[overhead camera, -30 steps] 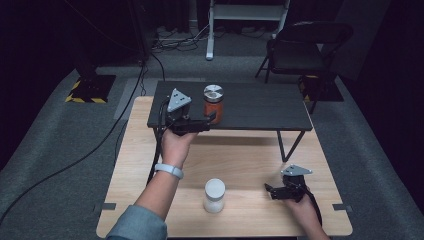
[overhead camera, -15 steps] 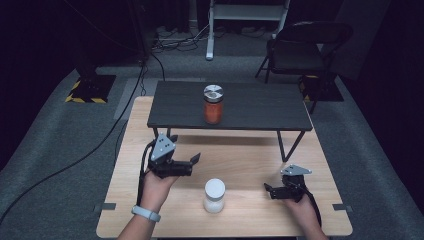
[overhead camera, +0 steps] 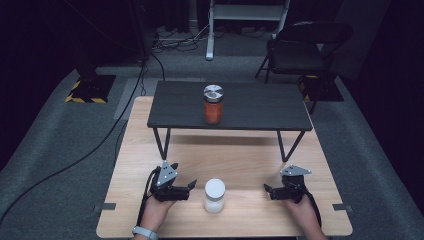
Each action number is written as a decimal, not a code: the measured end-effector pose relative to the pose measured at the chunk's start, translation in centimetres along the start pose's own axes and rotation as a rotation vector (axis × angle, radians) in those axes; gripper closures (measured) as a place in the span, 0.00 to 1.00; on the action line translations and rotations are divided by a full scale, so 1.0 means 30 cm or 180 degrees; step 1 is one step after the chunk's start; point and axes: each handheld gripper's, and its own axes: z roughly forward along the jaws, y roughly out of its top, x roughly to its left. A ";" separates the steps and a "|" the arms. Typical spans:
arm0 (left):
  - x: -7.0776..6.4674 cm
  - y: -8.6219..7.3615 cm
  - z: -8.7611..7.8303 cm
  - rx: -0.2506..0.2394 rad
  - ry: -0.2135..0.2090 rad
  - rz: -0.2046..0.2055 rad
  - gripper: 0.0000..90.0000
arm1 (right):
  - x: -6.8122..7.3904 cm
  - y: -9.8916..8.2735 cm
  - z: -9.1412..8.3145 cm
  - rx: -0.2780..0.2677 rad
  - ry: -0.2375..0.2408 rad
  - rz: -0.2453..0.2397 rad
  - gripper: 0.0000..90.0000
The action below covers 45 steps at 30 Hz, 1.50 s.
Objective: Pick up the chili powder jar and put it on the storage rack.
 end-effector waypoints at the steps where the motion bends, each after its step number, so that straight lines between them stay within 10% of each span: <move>1: 0.000 0.000 0.000 0.0000 0.0000 0.0000 0.12 | 0.000 0.000 0.000 0.0000 0.0000 0.0000 0.01; 22: 0.010 -0.023 0.091 0.0561 -0.0064 -0.0127 0.14 | 0.008 -0.002 -0.004 0.0012 0.0019 -0.0008 0.00; 28: -0.004 0.014 0.115 0.0808 -0.0014 0.0061 0.07 | 0.009 -0.002 -0.004 0.0014 0.0018 -0.0005 0.00; 45: -0.024 0.026 0.133 0.0844 0.0057 -0.0011 0.01 | 0.014 -0.002 -0.003 0.0012 0.0016 0.0005 0.00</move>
